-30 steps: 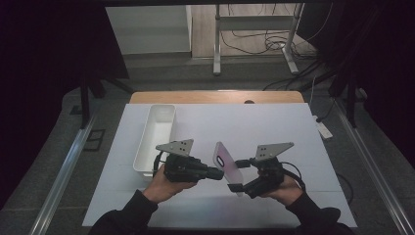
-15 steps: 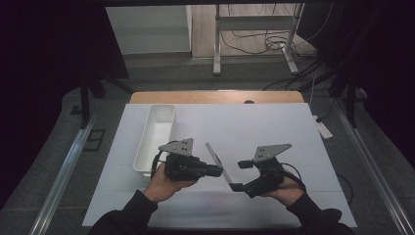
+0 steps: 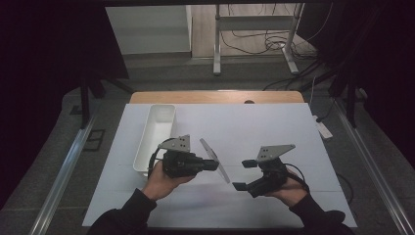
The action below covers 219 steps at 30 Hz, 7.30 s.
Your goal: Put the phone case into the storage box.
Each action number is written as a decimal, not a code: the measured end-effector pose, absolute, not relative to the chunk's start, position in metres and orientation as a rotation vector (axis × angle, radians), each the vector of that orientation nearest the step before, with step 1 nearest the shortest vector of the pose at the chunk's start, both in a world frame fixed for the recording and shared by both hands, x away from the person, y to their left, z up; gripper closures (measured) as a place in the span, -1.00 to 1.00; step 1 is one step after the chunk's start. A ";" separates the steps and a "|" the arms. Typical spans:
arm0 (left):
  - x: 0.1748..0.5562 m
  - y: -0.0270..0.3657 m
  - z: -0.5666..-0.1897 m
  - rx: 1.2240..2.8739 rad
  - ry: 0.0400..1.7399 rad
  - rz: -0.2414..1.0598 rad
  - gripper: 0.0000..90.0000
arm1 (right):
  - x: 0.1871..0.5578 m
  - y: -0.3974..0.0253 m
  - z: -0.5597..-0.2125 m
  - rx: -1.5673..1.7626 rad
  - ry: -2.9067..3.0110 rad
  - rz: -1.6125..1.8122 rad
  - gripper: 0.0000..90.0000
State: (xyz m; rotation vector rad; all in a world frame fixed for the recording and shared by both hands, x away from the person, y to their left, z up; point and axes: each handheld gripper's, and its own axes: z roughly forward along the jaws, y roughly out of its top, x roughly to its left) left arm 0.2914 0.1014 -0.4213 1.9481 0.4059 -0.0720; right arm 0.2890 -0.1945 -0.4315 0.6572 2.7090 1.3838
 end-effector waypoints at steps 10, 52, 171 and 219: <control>0.297 0.104 -0.419 1.978 0.462 -0.024 0.97 | 0.285 -0.201 -0.434 0.711 2.685 1.256 -0.74; 0.334 0.125 -0.405 2.035 0.657 0.149 0.97 | 0.269 -0.255 -0.442 0.933 2.493 1.078 -1.00; 0.444 0.209 -0.430 2.014 1.256 0.459 0.97 | 0.240 -0.335 -0.450 1.279 2.274 0.935 -1.00; 0.467 0.198 -0.448 2.004 1.333 0.440 0.65 | 0.241 -0.334 -0.450 1.271 2.290 0.934 -1.00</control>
